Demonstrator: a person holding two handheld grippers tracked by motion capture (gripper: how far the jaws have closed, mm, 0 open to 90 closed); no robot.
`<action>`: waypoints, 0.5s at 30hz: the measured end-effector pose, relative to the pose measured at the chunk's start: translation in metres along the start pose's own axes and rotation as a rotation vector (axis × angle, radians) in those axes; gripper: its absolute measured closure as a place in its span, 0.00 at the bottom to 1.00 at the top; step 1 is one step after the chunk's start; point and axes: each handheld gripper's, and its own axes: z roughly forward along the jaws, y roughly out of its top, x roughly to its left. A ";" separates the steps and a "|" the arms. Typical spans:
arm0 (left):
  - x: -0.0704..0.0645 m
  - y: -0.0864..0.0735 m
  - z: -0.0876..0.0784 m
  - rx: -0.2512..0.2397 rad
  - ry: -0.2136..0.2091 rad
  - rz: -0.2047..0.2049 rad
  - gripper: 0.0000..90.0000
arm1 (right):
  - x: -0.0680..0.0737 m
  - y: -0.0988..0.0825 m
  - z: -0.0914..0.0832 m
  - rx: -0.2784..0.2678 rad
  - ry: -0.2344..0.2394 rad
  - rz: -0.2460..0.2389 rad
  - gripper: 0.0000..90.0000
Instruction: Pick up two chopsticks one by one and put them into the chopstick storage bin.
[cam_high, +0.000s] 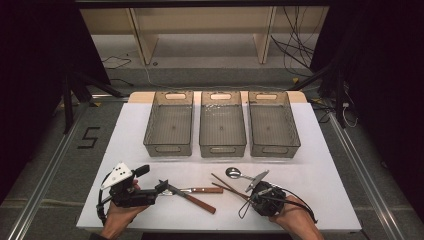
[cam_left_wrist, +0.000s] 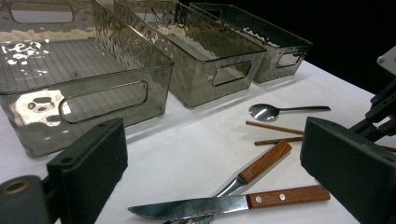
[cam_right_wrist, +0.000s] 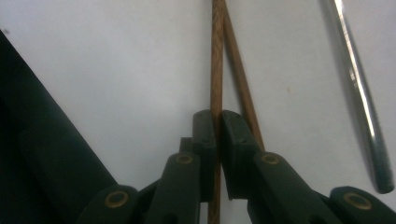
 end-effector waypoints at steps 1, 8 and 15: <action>0.000 0.000 0.000 0.000 0.000 0.000 0.08 | 0.000 0.000 -0.003 -0.011 0.002 0.006 0.95; -0.001 0.002 0.002 0.009 0.010 -0.004 0.08 | -0.007 0.008 -0.020 -0.176 0.022 0.050 0.95; -0.004 0.008 0.005 0.017 0.008 -0.033 0.08 | -0.005 0.023 -0.026 -0.306 0.029 0.070 0.95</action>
